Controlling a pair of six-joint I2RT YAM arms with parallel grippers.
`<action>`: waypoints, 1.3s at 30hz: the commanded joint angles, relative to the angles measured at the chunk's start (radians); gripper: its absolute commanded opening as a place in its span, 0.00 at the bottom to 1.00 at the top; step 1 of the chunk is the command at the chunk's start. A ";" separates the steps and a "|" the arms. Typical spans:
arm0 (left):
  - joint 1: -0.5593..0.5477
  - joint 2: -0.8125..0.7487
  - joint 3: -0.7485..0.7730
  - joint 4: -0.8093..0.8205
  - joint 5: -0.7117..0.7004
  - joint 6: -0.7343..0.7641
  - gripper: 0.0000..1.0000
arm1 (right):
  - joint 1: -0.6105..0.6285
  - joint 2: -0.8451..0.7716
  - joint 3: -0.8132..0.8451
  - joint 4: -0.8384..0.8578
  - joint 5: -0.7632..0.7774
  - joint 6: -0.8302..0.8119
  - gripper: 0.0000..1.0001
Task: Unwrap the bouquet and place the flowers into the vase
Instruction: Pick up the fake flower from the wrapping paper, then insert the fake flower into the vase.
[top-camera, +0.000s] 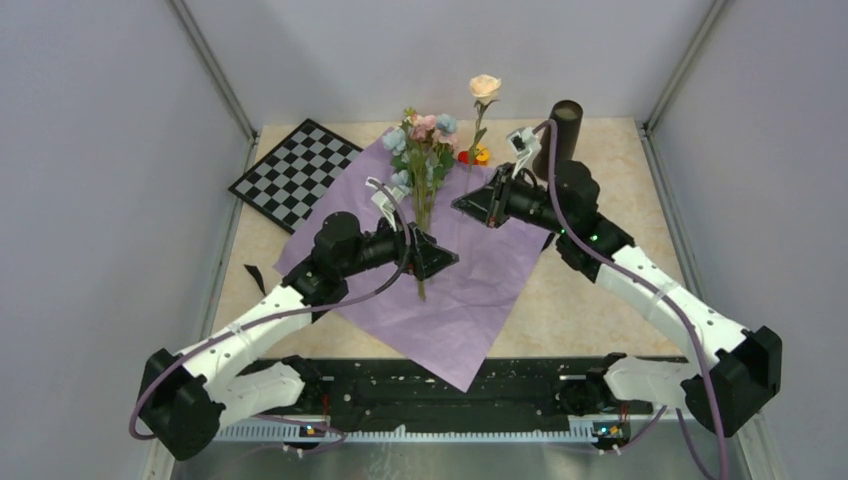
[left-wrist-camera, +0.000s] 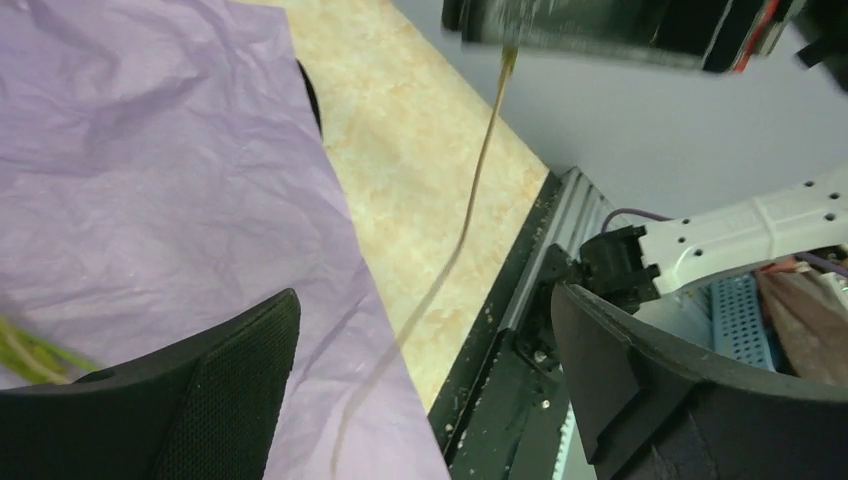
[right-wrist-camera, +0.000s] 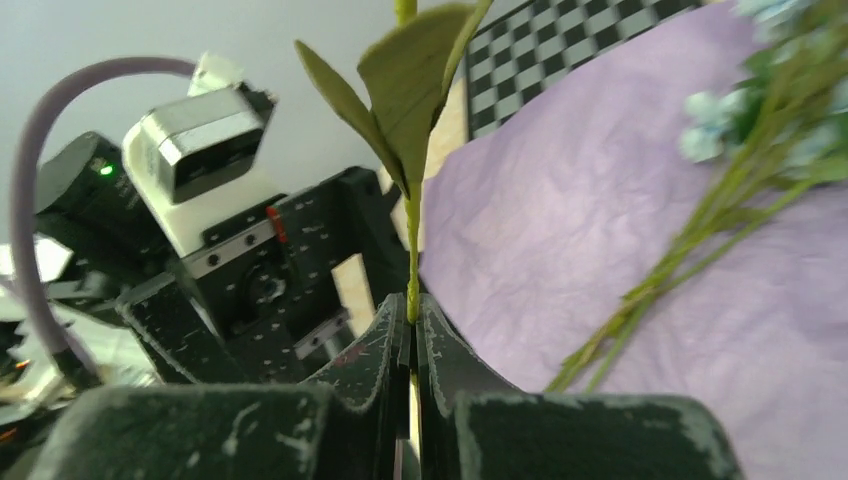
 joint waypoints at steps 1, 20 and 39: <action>0.031 -0.095 0.125 -0.264 -0.068 0.182 0.99 | 0.011 -0.066 0.145 -0.237 0.288 -0.220 0.00; 0.606 -0.046 0.276 -0.698 -0.366 0.342 0.99 | -0.239 0.287 0.740 -0.359 0.758 -0.474 0.00; 0.615 -0.050 0.239 -0.694 -0.441 0.391 0.99 | -0.372 0.680 1.333 -0.328 0.806 -0.617 0.00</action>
